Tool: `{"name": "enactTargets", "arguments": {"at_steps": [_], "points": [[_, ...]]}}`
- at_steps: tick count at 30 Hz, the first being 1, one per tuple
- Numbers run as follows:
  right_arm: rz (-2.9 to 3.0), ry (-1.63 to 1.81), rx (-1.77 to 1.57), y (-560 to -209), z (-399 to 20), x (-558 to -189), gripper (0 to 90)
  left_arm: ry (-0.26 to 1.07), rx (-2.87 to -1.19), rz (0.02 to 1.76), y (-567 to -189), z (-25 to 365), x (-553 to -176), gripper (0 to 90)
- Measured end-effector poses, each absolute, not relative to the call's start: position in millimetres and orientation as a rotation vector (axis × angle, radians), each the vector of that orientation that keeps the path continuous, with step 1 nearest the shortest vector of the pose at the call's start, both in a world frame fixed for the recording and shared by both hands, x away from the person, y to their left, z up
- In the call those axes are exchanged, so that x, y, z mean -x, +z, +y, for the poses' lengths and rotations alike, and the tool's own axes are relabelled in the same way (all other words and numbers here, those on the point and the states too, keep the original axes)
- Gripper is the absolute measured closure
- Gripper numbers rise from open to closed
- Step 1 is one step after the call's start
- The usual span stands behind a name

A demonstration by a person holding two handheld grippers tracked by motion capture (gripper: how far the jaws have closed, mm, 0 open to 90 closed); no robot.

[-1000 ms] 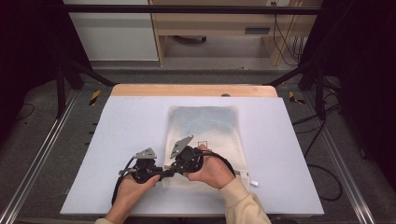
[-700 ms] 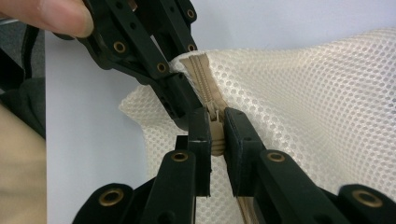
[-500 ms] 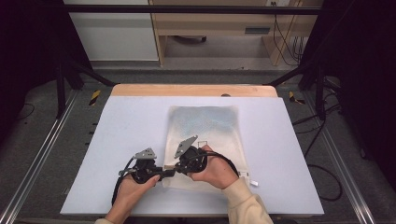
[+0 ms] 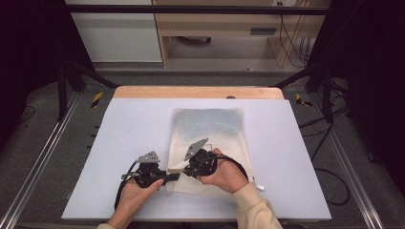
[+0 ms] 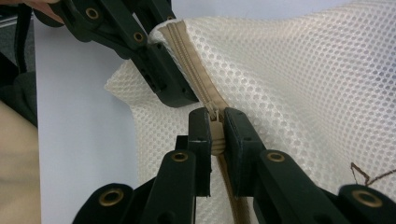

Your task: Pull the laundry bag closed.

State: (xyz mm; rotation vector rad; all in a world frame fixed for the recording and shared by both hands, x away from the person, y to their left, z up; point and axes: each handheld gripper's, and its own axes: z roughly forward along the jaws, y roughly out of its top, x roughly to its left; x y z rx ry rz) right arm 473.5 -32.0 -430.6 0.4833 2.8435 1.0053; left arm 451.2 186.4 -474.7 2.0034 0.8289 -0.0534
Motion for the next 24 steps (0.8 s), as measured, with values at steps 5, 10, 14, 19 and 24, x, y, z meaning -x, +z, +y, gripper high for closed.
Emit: {"name": "enactTargets", "arguments": {"at_steps": [5, 10, 14, 19, 24], "points": [[2.848, 0.999, -0.481, -430.5, -35.0, -473.2, 81.9, -0.072, -2.005, 0.827, -477.4, 183.3, -449.9, 84.0], [2.854, 0.988, -0.490, -431.1, -36.1, -472.5, 81.9, -0.059, -2.015, 0.822, -477.8, 181.5, -449.2, 84.0], [2.856, 0.998, -0.491, -431.3, -38.0, -472.6, 81.9, -0.061, -2.013, 0.820, -477.5, 181.3, -449.1, 84.0], [2.852, 0.993, -0.504, -431.3, -40.8, -472.4, 81.9, -0.070, -2.003, 0.823, -477.5, 182.0, -449.3, 84.0], [2.850, 0.986, -0.525, -432.9, -46.0, -472.8, 81.9, -0.068, -2.003, 0.823, -477.5, 181.8, -449.1, 84.0]]}}
